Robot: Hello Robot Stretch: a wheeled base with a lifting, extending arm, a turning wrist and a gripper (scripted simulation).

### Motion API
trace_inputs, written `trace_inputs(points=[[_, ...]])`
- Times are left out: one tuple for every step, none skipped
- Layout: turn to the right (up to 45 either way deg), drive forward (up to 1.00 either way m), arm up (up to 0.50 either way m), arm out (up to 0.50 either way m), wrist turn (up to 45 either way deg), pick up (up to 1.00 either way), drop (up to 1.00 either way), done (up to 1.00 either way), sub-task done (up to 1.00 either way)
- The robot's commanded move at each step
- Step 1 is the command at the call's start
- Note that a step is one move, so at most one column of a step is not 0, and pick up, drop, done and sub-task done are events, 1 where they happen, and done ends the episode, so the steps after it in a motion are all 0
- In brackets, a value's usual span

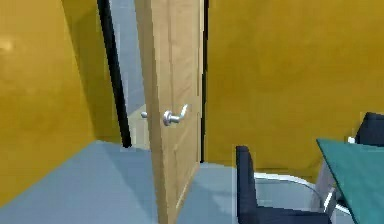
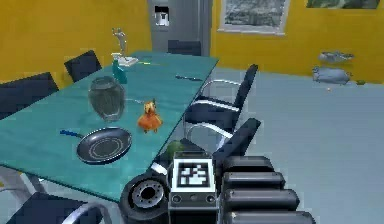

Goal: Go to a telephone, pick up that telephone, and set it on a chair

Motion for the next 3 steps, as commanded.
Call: trace_inputs(points=[[45.0, 0.00, 0.00, 0.00, 0.0, 0.00, 0.00, 0.00, 0.00], [12.0, 0.00, 0.00, 0.00, 0.0, 0.00, 0.00, 0.00, 0.00], [3.0, 0.00, 0.00, 0.00, 0.0, 0.00, 0.00, 0.00, 0.00]])
